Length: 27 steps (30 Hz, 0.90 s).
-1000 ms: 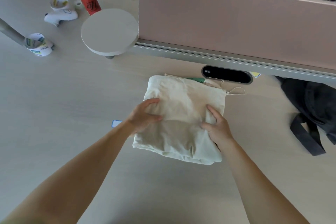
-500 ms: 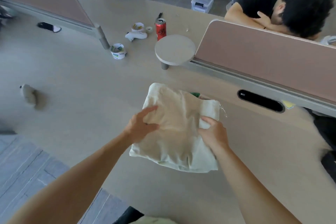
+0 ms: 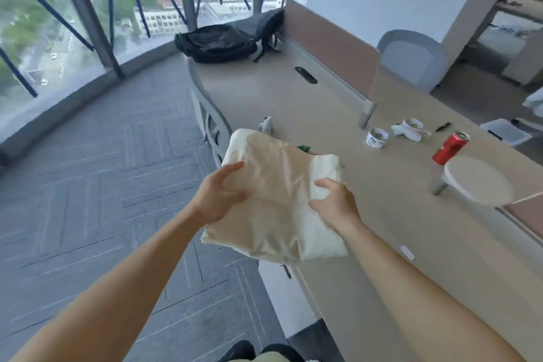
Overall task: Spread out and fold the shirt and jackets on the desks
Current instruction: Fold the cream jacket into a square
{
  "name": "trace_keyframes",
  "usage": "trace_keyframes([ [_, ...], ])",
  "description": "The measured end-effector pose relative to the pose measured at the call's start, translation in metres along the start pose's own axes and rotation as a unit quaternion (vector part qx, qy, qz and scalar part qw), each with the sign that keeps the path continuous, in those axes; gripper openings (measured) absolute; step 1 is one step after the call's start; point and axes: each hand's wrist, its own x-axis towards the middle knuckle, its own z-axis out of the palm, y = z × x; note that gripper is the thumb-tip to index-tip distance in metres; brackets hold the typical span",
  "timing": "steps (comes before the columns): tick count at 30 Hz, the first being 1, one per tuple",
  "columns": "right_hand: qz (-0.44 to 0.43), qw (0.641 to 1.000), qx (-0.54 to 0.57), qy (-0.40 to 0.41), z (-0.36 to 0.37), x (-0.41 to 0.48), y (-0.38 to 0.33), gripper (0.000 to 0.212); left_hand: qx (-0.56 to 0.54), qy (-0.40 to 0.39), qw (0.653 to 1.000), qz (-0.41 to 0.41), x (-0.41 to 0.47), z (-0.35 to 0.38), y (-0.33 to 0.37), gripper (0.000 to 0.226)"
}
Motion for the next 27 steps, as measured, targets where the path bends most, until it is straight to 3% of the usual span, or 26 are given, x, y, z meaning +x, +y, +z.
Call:
trace_keyframes([
  [6,-0.139,0.986,-0.053,-0.071,0.088,0.001,-0.125,0.050,-0.046,0.140,0.989,-0.015,-0.054,-0.133,-0.024,0.064],
  [13,-0.267,0.952,-0.090,-0.118,0.162,0.023,-0.242,0.049,-0.051,0.276,0.959,-0.034,-0.073,-0.237,-0.039,0.061],
  [21,-0.343,0.927,-0.056,-0.141,0.233,0.108,-0.340,0.047,-0.026,0.365,0.929,-0.064,-0.005,-0.336,-0.062,0.061],
  [27,-0.334,0.928,-0.025,-0.163,0.274,0.207,-0.414,0.046,-0.013,0.369,0.927,-0.059,0.094,-0.402,-0.051,0.059],
])
